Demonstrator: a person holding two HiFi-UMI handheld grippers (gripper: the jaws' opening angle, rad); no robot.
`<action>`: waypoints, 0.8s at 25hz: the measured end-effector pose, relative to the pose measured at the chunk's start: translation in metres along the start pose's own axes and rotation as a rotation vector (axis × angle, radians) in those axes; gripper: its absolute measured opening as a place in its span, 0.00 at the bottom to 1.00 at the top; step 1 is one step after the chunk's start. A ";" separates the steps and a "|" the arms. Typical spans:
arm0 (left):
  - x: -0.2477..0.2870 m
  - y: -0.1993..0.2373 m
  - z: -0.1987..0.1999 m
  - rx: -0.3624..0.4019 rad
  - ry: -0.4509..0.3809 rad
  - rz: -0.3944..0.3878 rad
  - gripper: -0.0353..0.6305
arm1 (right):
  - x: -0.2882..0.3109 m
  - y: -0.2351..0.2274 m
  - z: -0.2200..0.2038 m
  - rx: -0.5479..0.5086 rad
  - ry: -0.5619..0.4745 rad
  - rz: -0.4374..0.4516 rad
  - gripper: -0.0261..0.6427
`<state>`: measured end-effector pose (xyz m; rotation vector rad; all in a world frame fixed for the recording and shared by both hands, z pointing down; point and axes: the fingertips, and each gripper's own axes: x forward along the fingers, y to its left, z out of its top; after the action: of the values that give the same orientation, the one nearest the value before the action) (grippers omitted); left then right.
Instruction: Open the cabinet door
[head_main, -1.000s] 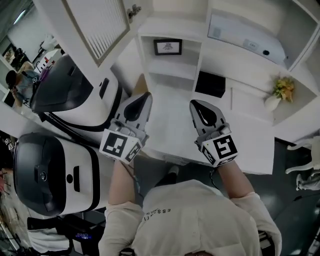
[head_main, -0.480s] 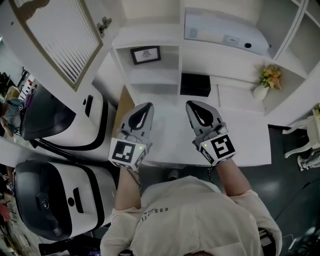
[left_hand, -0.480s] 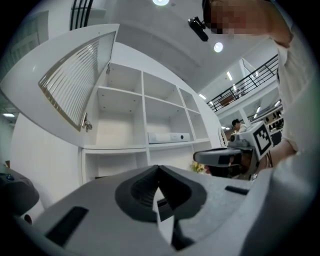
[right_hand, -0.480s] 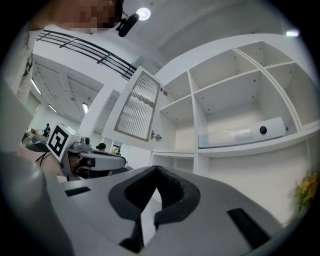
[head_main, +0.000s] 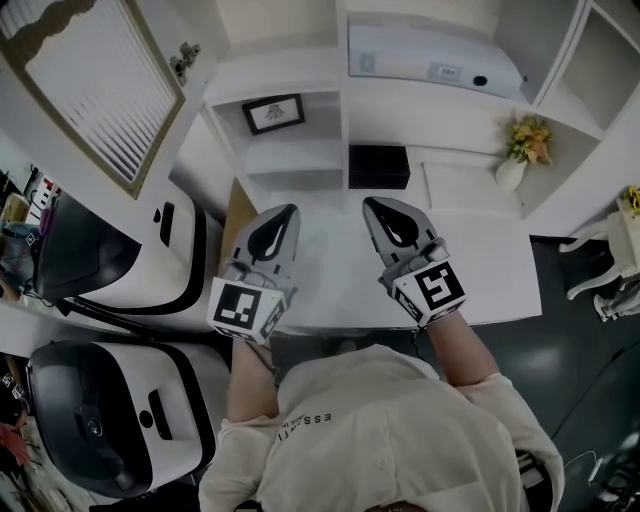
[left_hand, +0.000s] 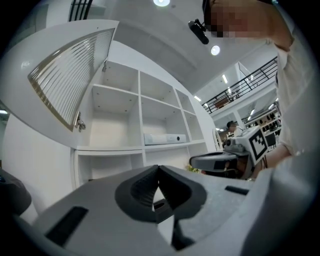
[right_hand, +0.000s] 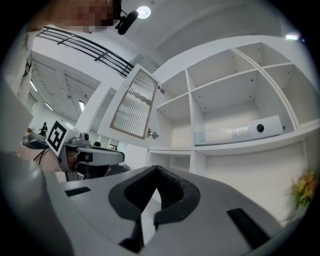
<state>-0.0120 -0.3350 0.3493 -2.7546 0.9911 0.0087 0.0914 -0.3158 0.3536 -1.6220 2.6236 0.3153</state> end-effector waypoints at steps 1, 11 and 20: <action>0.001 0.000 0.000 -0.003 -0.003 -0.005 0.06 | 0.000 0.000 -0.001 0.007 0.004 0.001 0.06; 0.012 0.001 0.000 0.048 0.012 -0.012 0.06 | 0.006 -0.015 -0.006 -0.018 0.016 -0.050 0.06; 0.017 0.005 -0.008 -0.004 -0.001 -0.049 0.06 | 0.012 -0.013 -0.011 -0.041 0.018 -0.052 0.06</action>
<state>-0.0031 -0.3510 0.3551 -2.7809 0.9236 0.0047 0.0978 -0.3343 0.3606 -1.7105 2.5996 0.3563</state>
